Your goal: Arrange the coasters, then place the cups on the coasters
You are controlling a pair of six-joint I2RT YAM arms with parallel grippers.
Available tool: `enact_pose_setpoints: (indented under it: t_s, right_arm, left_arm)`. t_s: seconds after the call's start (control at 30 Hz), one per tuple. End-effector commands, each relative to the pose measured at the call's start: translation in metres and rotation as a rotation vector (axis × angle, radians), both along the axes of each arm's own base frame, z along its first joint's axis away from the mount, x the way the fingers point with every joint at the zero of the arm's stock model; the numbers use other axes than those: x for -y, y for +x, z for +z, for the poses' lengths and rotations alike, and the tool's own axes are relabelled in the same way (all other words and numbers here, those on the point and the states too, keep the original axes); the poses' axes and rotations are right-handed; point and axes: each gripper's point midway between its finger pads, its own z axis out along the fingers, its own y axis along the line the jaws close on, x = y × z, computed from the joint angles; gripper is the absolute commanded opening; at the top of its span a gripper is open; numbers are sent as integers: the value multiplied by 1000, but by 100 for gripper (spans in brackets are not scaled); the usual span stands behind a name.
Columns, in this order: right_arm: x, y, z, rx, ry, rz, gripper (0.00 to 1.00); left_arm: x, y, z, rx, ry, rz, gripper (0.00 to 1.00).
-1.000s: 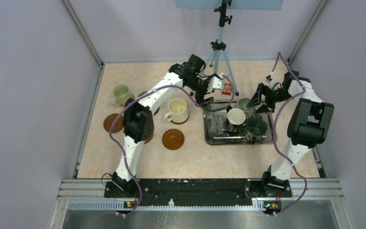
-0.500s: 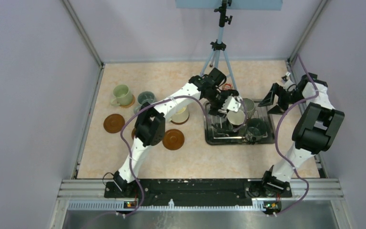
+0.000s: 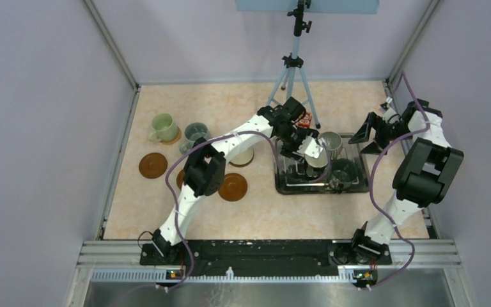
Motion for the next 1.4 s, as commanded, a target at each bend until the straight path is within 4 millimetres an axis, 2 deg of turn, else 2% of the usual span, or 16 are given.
enact_pose_setpoints:
  t_s: [0.0, 0.27, 0.4, 0.6, 1.0, 1.2, 1.37]
  right_arm:
    - [3, 8, 19, 78, -2, 15, 78]
    - [3, 8, 19, 77, 1, 13, 78]
    - [3, 9, 19, 76, 2, 10, 78]
    - [3, 7, 19, 71, -3, 7, 78]
    - [5, 6, 18, 68, -2, -7, 78]
    - [8, 5, 18, 66, -8, -12, 78]
    - [8, 4, 17, 64, -7, -14, 78]
  left_arm:
    - [-10, -13, 19, -20, -8, -8, 74]
    - [-14, -24, 25, -84, -11, 32, 58]
    - [-11, -25, 17, -130, 4, 95, 53]
    - [-9, -28, -6, -170, 62, 169, 50]
    - [-3, -30, -21, -187, 64, 187, 41]
    - [-5, -34, -21, -206, 59, 197, 24]
    - [-17, -45, -18, -221, 67, 193, 11]
